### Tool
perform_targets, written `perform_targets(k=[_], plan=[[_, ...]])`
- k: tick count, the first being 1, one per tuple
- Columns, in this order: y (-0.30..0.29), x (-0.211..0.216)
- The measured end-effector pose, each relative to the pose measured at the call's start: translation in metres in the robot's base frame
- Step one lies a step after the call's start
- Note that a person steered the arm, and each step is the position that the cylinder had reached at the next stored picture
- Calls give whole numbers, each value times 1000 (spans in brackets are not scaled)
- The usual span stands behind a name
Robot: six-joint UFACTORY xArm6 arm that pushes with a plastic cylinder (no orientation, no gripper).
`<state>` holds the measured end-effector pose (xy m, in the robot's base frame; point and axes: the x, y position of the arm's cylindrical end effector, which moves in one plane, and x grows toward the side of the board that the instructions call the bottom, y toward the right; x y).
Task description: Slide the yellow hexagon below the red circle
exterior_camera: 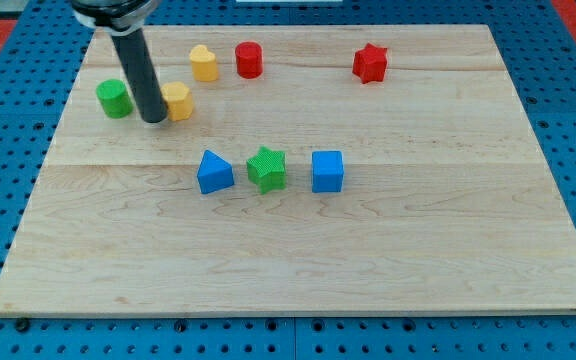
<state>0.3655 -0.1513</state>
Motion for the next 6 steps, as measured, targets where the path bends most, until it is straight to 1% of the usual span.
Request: perform_targets(k=[1, 2, 3, 4, 5, 6], plan=[[100, -3], [149, 0], [111, 7], [32, 3], [-8, 3], [-11, 0]])
